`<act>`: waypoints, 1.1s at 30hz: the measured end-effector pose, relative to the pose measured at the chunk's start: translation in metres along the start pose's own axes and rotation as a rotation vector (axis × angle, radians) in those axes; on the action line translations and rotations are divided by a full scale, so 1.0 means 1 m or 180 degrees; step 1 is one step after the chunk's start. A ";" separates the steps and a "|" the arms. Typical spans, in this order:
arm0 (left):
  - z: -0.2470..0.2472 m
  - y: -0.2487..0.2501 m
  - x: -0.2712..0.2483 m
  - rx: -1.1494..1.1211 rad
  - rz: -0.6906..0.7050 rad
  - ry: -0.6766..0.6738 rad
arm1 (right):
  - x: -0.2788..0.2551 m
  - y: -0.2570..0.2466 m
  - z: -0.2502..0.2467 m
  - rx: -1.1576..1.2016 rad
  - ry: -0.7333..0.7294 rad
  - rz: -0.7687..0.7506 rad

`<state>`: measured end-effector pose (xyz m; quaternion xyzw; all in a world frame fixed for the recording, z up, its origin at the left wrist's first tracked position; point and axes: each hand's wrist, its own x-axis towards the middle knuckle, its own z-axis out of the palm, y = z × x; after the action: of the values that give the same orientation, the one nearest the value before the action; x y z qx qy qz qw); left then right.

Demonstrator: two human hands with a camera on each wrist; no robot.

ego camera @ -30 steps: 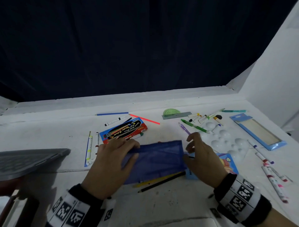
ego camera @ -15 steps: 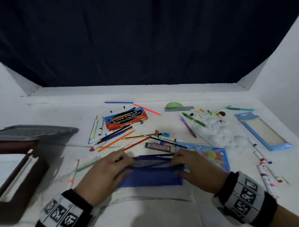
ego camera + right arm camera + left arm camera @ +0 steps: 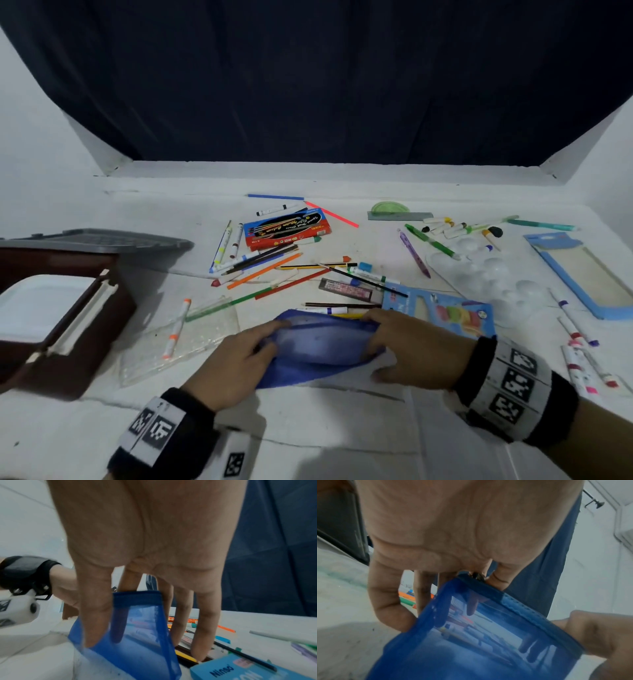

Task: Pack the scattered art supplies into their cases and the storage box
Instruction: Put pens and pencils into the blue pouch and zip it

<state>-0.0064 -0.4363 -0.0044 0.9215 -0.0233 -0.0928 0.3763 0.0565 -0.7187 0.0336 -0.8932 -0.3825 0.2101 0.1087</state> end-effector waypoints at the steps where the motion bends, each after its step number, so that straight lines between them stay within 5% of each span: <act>1: 0.000 -0.001 -0.002 -0.0027 -0.0019 0.0015 | 0.001 0.002 -0.003 0.0202 -0.0050 0.0005; 9: -0.024 -0.014 -0.023 -0.0092 -0.0017 -0.0274 | 0.035 0.021 -0.034 0.1896 0.0756 0.0018; 12: -0.036 -0.017 -0.028 -0.0306 -0.0004 -0.0375 | 0.060 0.037 -0.029 0.1423 0.1129 0.0214; 20: -0.057 -0.017 -0.023 -0.0432 0.0636 0.0311 | 0.111 0.046 -0.007 -0.0924 0.0423 0.0820; 24: -0.056 -0.024 -0.020 -0.0726 0.0704 0.0611 | 0.113 0.038 -0.005 -0.1110 0.0504 0.0816; 27: -0.055 -0.028 -0.018 -0.0757 0.0637 0.0861 | 0.107 0.027 -0.014 -0.0553 0.0800 0.0881; 31: -0.054 -0.028 -0.013 -0.0485 0.0583 0.1111 | 0.091 0.010 -0.025 0.0452 0.1800 0.0304; 33: -0.053 -0.025 -0.010 -0.0332 0.0541 0.1033 | 0.078 -0.009 -0.031 0.0261 0.1834 -0.0264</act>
<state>-0.0068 -0.3808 0.0162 0.8983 -0.0352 0.0881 0.4289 0.1130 -0.6569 0.0411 -0.8945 -0.3632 -0.0415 0.2574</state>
